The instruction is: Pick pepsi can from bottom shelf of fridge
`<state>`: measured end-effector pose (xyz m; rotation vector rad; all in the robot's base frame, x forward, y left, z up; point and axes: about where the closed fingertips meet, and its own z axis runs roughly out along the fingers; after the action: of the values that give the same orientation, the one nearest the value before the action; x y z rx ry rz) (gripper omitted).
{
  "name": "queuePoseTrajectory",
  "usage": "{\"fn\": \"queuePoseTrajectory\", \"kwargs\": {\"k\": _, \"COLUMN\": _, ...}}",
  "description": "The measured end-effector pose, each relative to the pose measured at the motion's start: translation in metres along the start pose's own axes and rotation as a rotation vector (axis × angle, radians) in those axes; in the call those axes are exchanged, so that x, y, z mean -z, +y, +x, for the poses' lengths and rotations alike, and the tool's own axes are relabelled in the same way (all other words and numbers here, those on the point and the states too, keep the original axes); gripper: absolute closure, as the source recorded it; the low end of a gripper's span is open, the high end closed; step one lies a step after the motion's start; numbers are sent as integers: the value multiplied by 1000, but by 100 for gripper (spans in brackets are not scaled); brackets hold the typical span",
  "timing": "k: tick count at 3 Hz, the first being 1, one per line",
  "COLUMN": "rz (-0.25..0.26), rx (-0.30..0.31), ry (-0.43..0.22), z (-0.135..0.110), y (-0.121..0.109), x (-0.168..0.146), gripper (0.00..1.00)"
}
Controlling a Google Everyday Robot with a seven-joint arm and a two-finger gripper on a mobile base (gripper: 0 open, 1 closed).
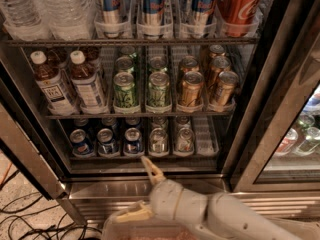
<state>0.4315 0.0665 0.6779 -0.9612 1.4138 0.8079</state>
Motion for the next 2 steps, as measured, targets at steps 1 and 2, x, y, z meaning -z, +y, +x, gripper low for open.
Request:
{"fn": "queuePoseTrajectory", "kwargs": {"k": 1, "rz": 52, "rx": 21, "ry": -103, "z": -10, "y": 9, "x": -41, "gripper": 0}}
{"fn": "queuePoseTrajectory", "kwargs": {"k": 2, "rz": 139, "rx": -10, "ry": -191, "z": -22, "y": 5, "x": -70, "gripper": 0}}
